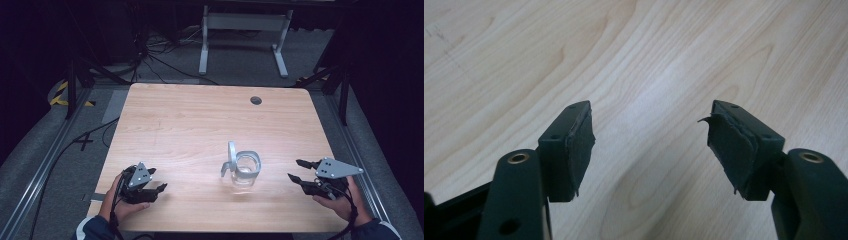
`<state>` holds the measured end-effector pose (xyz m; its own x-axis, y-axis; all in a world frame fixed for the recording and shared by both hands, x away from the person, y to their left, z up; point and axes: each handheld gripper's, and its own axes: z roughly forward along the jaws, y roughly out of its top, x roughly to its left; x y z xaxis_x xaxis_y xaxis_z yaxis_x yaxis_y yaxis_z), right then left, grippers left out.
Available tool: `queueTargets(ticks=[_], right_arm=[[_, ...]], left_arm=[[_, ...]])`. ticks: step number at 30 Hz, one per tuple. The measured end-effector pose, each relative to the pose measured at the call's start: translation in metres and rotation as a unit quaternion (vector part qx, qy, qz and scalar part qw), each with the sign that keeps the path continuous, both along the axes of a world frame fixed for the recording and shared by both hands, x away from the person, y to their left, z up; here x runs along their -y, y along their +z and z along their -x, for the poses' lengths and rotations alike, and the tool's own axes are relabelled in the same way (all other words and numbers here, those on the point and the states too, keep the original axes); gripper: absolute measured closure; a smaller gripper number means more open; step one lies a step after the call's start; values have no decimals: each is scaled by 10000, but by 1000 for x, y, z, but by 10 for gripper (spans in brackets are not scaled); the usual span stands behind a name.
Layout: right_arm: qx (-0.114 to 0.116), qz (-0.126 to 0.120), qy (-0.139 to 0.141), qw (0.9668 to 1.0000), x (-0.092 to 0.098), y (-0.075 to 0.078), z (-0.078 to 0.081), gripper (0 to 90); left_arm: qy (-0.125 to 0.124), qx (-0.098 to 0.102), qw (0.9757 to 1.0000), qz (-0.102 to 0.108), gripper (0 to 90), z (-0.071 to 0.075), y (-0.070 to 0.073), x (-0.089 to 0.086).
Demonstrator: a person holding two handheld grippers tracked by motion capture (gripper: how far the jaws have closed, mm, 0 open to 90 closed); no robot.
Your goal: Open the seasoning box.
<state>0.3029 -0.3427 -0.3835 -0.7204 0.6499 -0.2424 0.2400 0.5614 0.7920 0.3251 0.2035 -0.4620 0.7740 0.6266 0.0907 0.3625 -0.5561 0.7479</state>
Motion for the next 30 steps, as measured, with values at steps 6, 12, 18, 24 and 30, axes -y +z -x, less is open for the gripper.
queueTargets(ticks=[6, 12, 18, 24, 30], right_arm=[[-331, 29, -541, 9980, 32, -32, 3, 367], [-655, -76, -886, 9939, 55, -54, 6, 344], [-956, -356, -1037, 9894, 69, -69, 6, 313], [-1051, -417, -1174, 9866, 65, -84, 7, 270], [-1093, -424, -1182, 9860, 66, -84, 6, 262]], left_arm=[[24, -169, 9998, 51, 304, -1, -7, -10], [76, -204, 9997, 73, 284, -3, -12, -19], [204, -404, 9988, 176, 257, -7, -18, -28], [240, -513, 9983, 136, 177, -9, -20, -27], [280, -569, 9979, 101, 159, -10, -19, -28]])
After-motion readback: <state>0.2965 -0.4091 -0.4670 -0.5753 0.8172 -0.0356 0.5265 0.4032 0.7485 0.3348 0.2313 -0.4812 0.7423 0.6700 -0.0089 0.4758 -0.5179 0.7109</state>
